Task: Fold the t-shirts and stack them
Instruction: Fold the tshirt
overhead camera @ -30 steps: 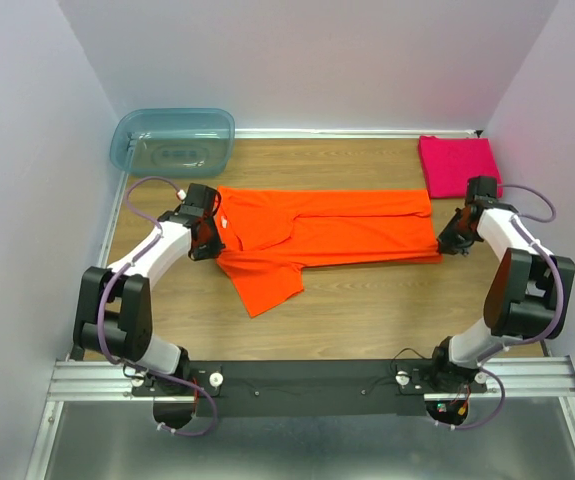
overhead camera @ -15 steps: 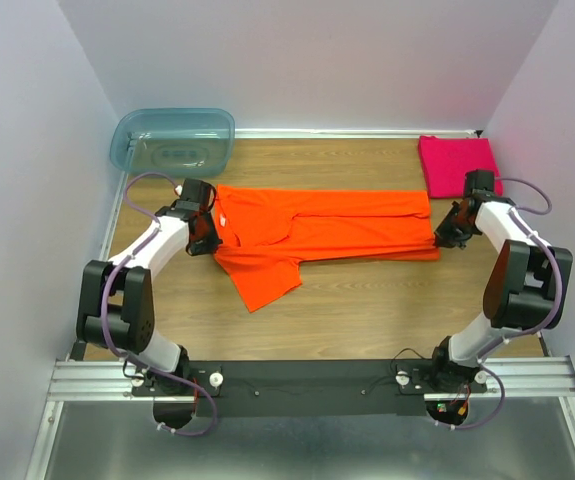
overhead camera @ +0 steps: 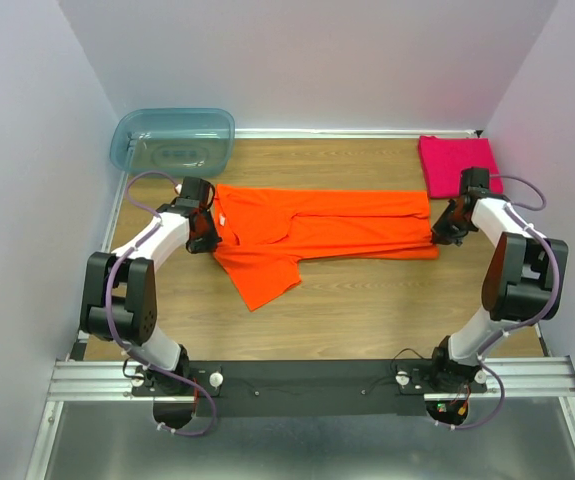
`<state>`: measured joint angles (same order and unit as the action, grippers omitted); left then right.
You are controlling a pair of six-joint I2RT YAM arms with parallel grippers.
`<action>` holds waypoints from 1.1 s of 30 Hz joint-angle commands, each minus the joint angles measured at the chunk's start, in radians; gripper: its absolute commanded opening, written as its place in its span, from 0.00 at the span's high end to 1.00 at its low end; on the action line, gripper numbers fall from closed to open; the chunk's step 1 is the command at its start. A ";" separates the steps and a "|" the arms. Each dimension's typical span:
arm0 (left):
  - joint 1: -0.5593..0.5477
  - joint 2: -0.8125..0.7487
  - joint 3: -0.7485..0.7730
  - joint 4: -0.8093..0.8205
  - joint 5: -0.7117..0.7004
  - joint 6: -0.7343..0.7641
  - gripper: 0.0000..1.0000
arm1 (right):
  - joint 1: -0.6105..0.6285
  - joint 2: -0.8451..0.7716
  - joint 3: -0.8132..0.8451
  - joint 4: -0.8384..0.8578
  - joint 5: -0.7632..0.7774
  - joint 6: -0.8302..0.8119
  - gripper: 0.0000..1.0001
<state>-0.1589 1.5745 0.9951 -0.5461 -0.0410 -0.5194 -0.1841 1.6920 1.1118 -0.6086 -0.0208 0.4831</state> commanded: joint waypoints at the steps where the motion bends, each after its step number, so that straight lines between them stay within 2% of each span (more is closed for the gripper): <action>1: 0.021 0.012 0.019 0.023 -0.014 0.021 1.00 | 0.006 0.026 0.028 0.040 0.053 0.014 0.99; 14: 0.028 0.044 0.020 0.078 -0.013 0.018 1.00 | 0.008 0.066 -0.003 0.101 0.068 0.038 0.98; 25: 0.028 0.022 0.056 0.020 -0.059 0.027 1.00 | 0.008 0.077 -0.013 0.113 0.065 0.035 0.97; 33: 0.028 -0.117 -0.056 -0.032 -0.005 -0.019 1.00 | 0.008 0.054 -0.004 0.112 0.047 0.018 0.97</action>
<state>-0.1452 1.5444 0.9806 -0.5179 -0.0326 -0.5247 -0.1757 1.7523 1.1072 -0.5228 -0.0135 0.5148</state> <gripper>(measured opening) 0.009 0.027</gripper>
